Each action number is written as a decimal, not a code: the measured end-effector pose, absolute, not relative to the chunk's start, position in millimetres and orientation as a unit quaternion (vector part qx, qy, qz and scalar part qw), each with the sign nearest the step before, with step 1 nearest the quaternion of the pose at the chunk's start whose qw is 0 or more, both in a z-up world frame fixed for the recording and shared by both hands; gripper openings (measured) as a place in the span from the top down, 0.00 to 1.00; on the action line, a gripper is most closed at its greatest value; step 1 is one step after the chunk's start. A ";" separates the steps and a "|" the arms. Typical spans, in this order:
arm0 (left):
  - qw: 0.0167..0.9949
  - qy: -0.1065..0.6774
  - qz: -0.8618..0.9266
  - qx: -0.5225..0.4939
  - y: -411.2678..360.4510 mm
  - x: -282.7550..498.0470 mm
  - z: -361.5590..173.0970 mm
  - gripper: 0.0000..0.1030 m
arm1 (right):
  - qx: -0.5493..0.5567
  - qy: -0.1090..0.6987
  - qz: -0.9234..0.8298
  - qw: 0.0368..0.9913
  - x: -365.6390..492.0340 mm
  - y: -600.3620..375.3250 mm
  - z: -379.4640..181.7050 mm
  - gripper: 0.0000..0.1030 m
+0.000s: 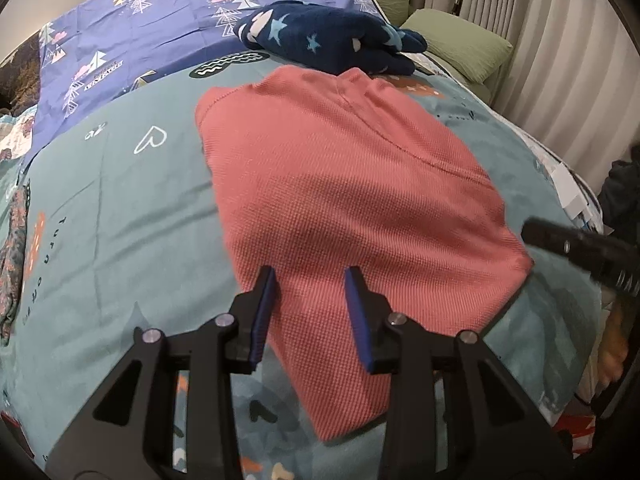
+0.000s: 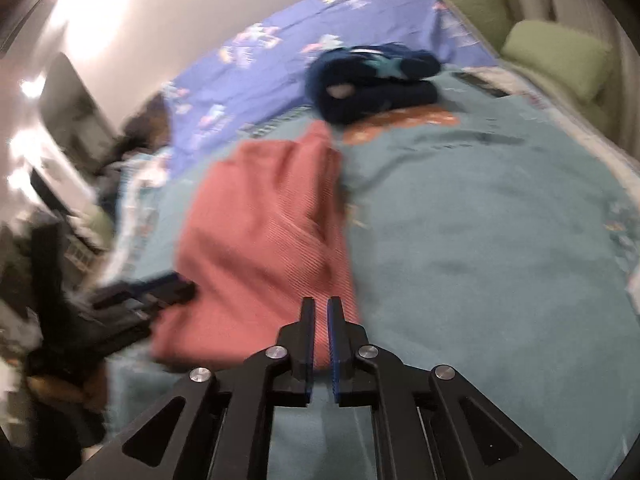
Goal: Fold small clothes
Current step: 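Lay the shirt down and smooth it flat with both grippers open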
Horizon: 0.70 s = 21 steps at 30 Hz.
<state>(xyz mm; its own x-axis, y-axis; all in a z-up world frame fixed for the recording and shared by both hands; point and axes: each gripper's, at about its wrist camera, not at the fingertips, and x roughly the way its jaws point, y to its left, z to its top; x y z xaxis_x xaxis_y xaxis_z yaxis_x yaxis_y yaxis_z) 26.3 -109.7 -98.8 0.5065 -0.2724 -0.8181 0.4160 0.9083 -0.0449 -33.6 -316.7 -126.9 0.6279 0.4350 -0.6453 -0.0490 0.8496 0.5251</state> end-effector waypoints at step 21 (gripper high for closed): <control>0.876 0.434 -0.205 0.047 -126.0 141.4 -112.3 0.63 | 0.120 0.452 0.040 0.883 121.4 -309.4 -165.4 0.86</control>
<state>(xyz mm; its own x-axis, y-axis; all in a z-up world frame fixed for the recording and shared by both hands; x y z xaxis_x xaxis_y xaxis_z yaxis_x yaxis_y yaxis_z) 141.4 -126.0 -112.3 0.5399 -0.3184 -0.7792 0.4003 0.9115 -0.0951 121.4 -309.4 -165.4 0.5878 0.1787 -0.7890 0.0385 0.9680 0.2479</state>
